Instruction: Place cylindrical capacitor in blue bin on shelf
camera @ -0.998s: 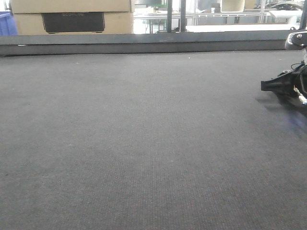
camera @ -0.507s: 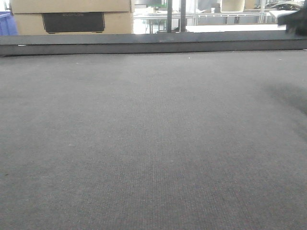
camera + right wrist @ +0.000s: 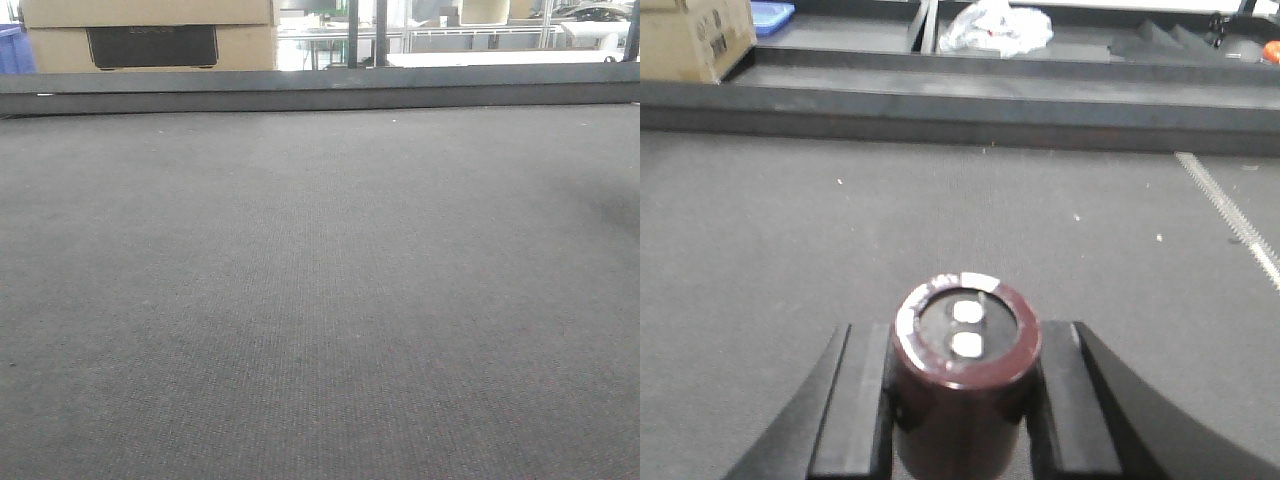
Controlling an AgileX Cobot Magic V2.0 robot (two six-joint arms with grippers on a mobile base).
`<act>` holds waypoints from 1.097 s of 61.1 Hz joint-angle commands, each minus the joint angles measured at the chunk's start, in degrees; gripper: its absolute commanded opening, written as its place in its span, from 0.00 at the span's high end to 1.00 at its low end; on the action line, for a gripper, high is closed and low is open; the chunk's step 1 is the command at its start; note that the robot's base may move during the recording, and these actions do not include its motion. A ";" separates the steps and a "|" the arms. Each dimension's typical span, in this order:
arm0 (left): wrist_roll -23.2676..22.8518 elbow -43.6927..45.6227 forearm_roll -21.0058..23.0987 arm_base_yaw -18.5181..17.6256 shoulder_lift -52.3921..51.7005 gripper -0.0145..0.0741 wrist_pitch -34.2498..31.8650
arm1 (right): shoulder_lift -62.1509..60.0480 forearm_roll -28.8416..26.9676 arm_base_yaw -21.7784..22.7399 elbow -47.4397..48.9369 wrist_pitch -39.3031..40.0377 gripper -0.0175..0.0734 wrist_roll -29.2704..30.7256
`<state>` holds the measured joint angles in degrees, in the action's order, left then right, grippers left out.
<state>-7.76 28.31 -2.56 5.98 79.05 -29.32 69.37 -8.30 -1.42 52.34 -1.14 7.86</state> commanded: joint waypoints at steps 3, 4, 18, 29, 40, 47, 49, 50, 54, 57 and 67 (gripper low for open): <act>-0.36 1.01 2.91 0.15 7.63 0.16 -8.12 | -2.87 0.04 0.03 0.22 -0.70 0.99 0.14; -0.36 1.42 3.59 0.15 8.39 0.16 -8.14 | -3.04 0.04 0.03 0.22 -0.85 0.99 0.14; -0.36 8.67 4.64 0.15 18.44 0.16 -8.41 | -3.95 0.04 0.03 0.22 -2.32 0.99 0.14; 0.16 14.07 7.38 0.15 24.88 0.16 -8.29 | -3.95 0.04 0.03 0.22 -4.04 0.99 0.14; 0.16 18.52 8.69 0.15 29.80 0.16 -8.40 | -3.95 0.04 0.03 0.22 -4.64 0.99 0.14; 0.41 21.06 8.69 0.15 31.88 0.16 -8.40 | -3.95 0.04 0.03 0.22 -4.75 0.99 0.14; 0.80 21.75 8.69 0.15 32.35 0.16 -8.40 | -3.95 0.04 0.03 0.22 -4.86 0.99 0.14; 1.08 21.96 8.69 0.15 32.57 0.16 -8.40 | -3.95 0.04 0.03 0.22 -4.86 0.99 0.14; 2.95 22.87 8.69 0.15 33.36 0.16 -8.23 | -3.95 0.04 0.03 0.22 -4.97 0.99 0.14; 4.61 23.34 8.69 0.22 33.75 0.16 -8.23 | -3.95 0.04 0.03 0.22 -4.97 0.99 0.14; 7.76 23.90 8.69 1.41 34.03 0.16 -8.57 | -3.95 0.04 0.03 0.22 -5.41 0.99 0.14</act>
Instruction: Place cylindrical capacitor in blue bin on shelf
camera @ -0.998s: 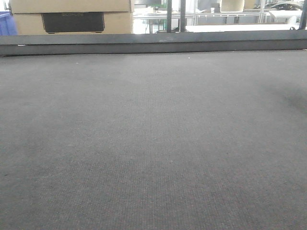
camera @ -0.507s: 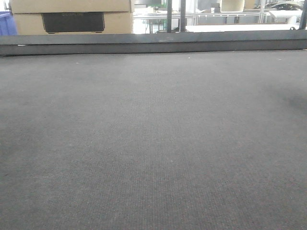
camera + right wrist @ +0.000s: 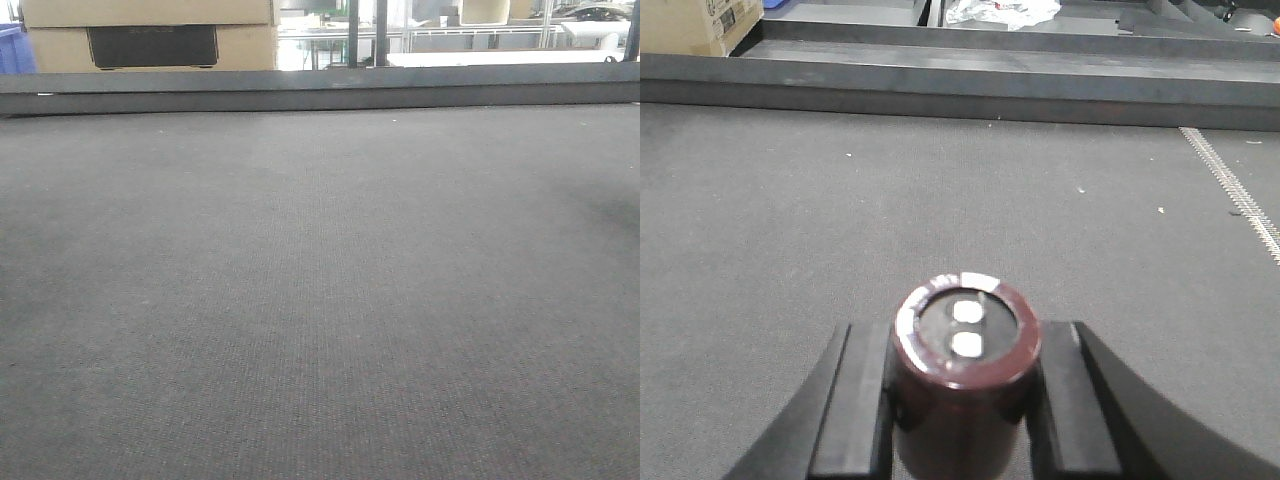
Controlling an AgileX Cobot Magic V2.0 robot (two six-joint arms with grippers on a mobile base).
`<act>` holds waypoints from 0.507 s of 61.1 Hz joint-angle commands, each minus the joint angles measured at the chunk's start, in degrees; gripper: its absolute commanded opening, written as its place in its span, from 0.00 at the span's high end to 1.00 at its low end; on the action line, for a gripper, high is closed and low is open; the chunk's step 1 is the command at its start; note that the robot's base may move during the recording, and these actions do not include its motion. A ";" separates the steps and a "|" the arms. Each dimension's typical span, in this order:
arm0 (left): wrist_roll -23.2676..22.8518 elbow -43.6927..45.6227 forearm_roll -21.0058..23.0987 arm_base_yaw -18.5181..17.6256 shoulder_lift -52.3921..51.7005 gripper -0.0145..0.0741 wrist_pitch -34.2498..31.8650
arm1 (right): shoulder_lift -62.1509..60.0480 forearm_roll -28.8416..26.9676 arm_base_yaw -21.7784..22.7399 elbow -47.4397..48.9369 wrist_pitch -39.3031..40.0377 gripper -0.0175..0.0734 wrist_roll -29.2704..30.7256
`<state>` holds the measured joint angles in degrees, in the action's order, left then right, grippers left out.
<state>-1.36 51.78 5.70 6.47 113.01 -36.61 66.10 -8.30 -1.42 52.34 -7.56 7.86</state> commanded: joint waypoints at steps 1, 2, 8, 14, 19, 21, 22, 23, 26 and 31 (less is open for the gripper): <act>1.36 0.44 0.43 1.11 0.08 0.16 -1.28 | -0.68 0.04 0.03 0.22 0.88 0.99 0.14; 1.36 0.44 0.43 1.23 0.08 0.16 -1.28 | -0.68 0.04 0.03 0.22 0.71 0.99 0.14; 1.36 0.44 0.43 2.67 0.08 0.16 -1.18 | -0.68 0.04 0.03 0.22 0.16 0.99 0.14; 1.36 0.44 0.43 3.67 0.08 0.17 -1.30 | -0.68 0.04 0.03 0.22 -0.05 0.99 0.14; 1.36 0.44 0.43 3.87 0.08 0.22 -1.30 | -0.68 0.04 0.03 0.22 -0.05 0.99 0.14; 1.36 0.44 0.43 3.87 0.08 0.26 -1.30 | -0.68 0.04 0.03 0.22 -0.05 0.99 0.14; 1.36 0.44 0.43 3.87 0.08 0.29 -1.30 | -0.68 0.04 0.03 0.22 -0.05 0.99 0.14; 1.36 0.44 0.29 3.87 0.08 0.31 -1.30 | -0.68 0.04 0.03 0.22 -0.05 0.99 0.14; 1.36 0.44 0.19 3.87 0.08 0.41 -1.30 | -0.68 0.04 0.03 0.22 -0.05 0.99 0.14; 1.36 0.44 0.19 3.87 0.08 0.60 -1.30 | -0.68 0.04 0.03 0.22 -0.05 0.99 0.14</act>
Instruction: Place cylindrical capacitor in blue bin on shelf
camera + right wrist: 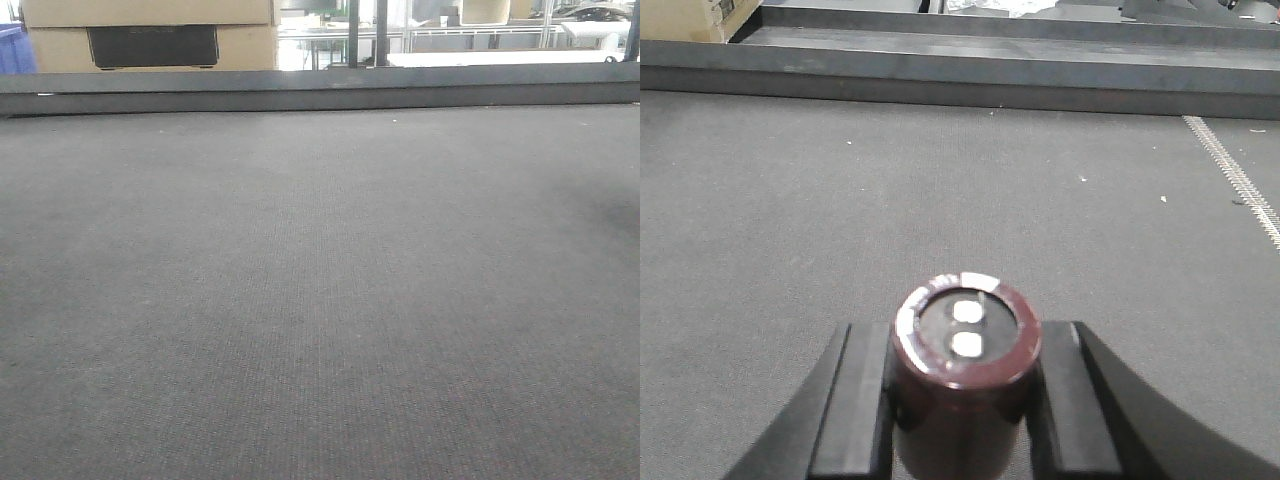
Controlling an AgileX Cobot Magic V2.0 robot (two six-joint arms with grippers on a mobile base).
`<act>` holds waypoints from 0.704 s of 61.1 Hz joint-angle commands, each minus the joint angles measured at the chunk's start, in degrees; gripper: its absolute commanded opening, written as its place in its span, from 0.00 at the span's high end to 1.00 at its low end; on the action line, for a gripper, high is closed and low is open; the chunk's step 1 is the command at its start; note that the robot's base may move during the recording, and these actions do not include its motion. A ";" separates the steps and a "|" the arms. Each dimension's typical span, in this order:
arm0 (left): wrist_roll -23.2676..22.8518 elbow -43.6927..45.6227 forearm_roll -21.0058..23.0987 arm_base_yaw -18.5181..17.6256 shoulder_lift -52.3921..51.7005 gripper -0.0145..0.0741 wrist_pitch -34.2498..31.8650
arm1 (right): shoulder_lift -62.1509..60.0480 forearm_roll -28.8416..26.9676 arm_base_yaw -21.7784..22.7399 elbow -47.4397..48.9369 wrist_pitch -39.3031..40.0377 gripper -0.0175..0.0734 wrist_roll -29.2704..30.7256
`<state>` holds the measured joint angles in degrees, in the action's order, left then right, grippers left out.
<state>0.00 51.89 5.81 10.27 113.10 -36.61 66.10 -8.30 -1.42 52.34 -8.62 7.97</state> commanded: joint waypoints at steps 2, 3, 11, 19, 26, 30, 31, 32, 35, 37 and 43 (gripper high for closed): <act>0.00 0.33 0.08 0.08 -0.01 0.69 -1.30 | -0.68 0.04 0.03 0.22 1.01 0.99 0.03; 0.00 0.33 0.08 0.08 -0.01 0.73 -1.30 | -0.68 0.04 0.03 0.22 1.01 0.99 0.03; 0.00 0.33 -0.71 0.08 -0.71 0.96 -0.26 | -0.68 0.04 0.03 0.22 1.01 0.99 0.03; 0.00 0.33 -6.45 -0.16 -4.93 0.96 4.26 | -0.68 0.04 0.03 0.22 1.01 0.99 0.03; 0.00 0.33 -11.32 -1.45 -11.65 0.96 10.07 | -0.68 0.04 0.03 0.22 -0.09 0.99 0.03; 0.00 0.33 -11.81 -2.84 -16.83 0.96 14.17 | -0.68 0.04 0.03 0.22 -0.95 0.99 0.03; 0.00 0.33 -11.81 -3.19 -17.90 0.96 15.35 | -0.68 0.04 0.03 0.22 -1.17 0.99 0.03; 0.00 0.33 -11.81 -3.53 -18.99 0.96 16.45 | -0.68 0.04 0.03 0.22 -1.45 0.99 0.03; 0.00 0.42 -11.81 -4.64 -22.33 0.96 20.65 | -0.68 0.04 0.03 0.22 -2.28 0.99 0.03; 0.00 0.42 -11.81 -5.61 -25.05 0.96 23.58 | -0.68 0.04 0.03 0.22 -3.04 0.99 0.03; 0.00 0.42 -11.70 -8.52 -32.20 0.96 31.24 | -0.68 0.04 0.03 0.22 -5.66 0.99 0.03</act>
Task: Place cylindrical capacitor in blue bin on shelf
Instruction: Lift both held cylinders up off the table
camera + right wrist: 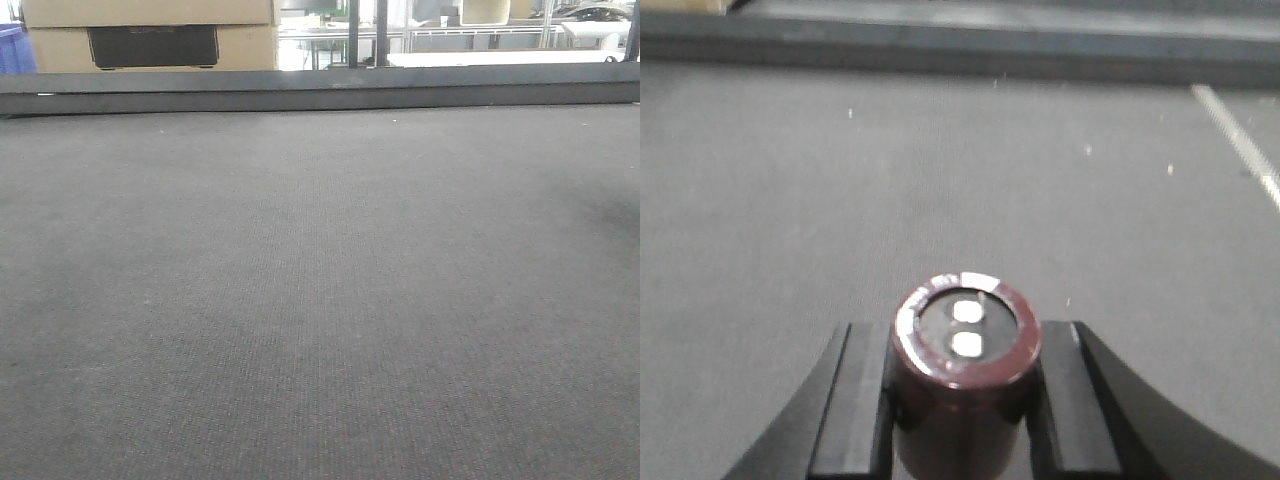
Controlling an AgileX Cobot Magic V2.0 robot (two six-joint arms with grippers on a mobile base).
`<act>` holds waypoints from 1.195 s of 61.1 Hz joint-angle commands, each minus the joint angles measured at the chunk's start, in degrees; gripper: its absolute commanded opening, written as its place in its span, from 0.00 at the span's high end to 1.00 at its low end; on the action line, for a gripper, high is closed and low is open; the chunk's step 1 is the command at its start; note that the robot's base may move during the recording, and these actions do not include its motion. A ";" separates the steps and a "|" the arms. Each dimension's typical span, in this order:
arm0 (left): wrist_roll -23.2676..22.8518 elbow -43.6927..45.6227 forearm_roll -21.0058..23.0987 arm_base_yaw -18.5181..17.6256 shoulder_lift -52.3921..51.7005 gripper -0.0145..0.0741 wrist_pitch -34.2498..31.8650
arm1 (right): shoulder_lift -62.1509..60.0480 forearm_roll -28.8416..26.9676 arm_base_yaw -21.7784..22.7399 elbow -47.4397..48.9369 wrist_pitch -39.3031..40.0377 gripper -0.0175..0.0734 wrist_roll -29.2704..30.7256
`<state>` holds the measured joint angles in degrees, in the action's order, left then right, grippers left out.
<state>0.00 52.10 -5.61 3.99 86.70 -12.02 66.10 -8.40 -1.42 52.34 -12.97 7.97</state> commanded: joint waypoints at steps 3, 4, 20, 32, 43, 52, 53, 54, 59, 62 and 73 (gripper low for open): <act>0.00 0.20 0.38 -3.57 -8.54 0.96 10.60 | -0.68 0.14 0.03 0.22 -3.01 0.99 0.03; 0.00 0.20 0.50 -4.25 -9.89 0.96 12.34 | -0.68 0.14 0.03 0.22 -3.49 0.99 0.03; 0.00 0.20 6.75 -9.58 -22.11 0.96 33.69 | -1.84 0.14 -0.92 0.22 -12.86 0.99 0.41; 0.00 0.20 7.43 -10.76 -29.08 0.96 44.36 | -6.22 0.14 -6.03 0.22 -17.89 0.99 2.64; 0.00 0.20 8.10 -10.76 -36.83 0.96 47.78 | -12.88 0.14 -9.70 0.22 -21.17 0.99 2.64; 0.00 0.20 8.10 -10.76 -42.68 0.96 48.83 | -20.04 0.14 -10.23 0.22 -22.25 0.99 2.64; 0.00 0.20 8.10 -10.76 -43.45 0.96 48.85 | -20.71 0.14 -10.23 0.22 -22.30 0.99 2.64; 0.00 0.20 8.10 -10.76 -43.97 0.96 48.98 | -21.38 0.14 -10.23 0.22 -22.40 0.99 2.64; 0.00 0.20 8.10 -10.76 -46.34 0.96 50.20 | -25.93 0.14 -10.23 0.22 -22.54 0.99 2.64; 0.00 0.20 8.10 -10.76 -47.21 0.96 51.09 | -28.01 0.14 -10.23 0.22 -22.54 0.99 2.64; 0.00 0.20 8.10 -10.76 -50.30 0.96 51.68 | -34.95 0.14 -10.23 0.22 -22.54 0.99 2.64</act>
<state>0.00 52.10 1.94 -6.30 37.70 40.42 33.34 -8.52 -11.53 52.34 -36.39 10.02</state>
